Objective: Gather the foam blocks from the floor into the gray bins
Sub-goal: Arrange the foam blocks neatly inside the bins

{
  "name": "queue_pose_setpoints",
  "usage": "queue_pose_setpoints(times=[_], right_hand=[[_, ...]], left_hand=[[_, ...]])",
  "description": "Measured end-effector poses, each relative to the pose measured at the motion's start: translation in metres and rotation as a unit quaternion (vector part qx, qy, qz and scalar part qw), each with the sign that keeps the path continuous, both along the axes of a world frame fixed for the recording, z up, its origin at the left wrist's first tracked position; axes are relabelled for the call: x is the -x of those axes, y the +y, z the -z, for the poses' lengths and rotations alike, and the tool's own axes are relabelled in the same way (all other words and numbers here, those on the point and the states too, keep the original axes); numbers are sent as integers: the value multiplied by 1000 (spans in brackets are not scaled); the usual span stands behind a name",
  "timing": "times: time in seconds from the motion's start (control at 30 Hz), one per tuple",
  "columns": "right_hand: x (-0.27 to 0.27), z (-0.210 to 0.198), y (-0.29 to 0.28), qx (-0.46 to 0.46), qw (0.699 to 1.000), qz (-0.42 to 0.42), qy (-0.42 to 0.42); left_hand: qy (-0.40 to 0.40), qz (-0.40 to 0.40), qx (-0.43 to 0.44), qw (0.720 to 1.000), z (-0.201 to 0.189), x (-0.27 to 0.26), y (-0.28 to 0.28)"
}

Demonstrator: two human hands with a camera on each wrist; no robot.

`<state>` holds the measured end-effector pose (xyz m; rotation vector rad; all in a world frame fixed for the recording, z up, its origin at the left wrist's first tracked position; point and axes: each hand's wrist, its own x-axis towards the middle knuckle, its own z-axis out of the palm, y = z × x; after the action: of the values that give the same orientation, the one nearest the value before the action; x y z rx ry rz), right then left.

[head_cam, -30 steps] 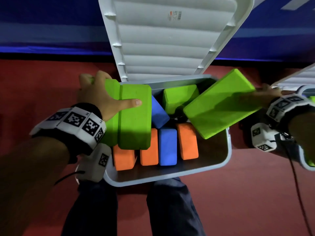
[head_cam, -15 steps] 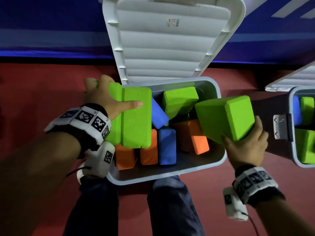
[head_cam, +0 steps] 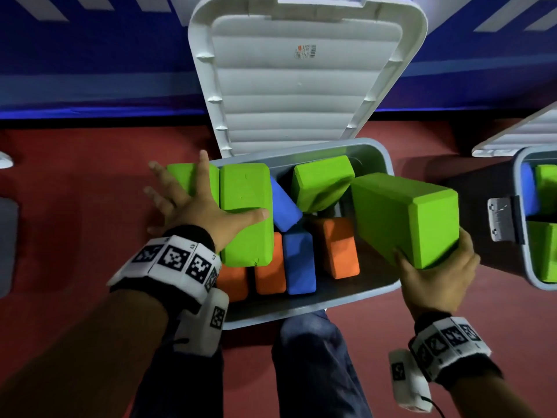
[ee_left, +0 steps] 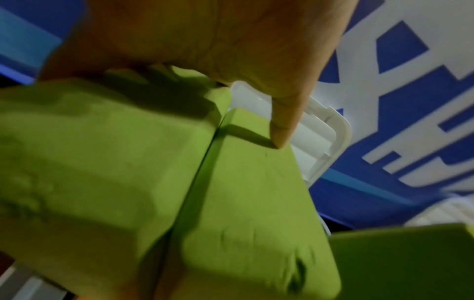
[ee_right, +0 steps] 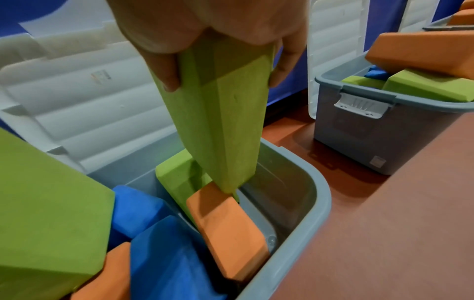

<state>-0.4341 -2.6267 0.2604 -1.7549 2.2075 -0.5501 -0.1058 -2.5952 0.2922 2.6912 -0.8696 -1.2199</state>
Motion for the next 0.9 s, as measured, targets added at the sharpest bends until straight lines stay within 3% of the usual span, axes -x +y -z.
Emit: queue_pose_setpoints(times=[0.1,0.2,0.3,0.57,0.73,0.9], right_hand=[[-1,14,-2,-11,999,-11,37],[-4,28,5,-95,992,17,86],[-5,33,23,-229,966,80,88],[-24,71,19,-322,941,79,73],[-34,102,-6,-463,880,54,86],[-15,151,-15,-542,831,28,123]], left_hand=[[-7,14,-27,1000,1,4,-11],[-9,20,-24,999,2,12,-16],[-27,17,2,999,3,20,-13],[-33,41,50,997,-8,20,-8],[-25,74,90,993,2,29,-22],[-120,117,130,977,29,-6,-29]])
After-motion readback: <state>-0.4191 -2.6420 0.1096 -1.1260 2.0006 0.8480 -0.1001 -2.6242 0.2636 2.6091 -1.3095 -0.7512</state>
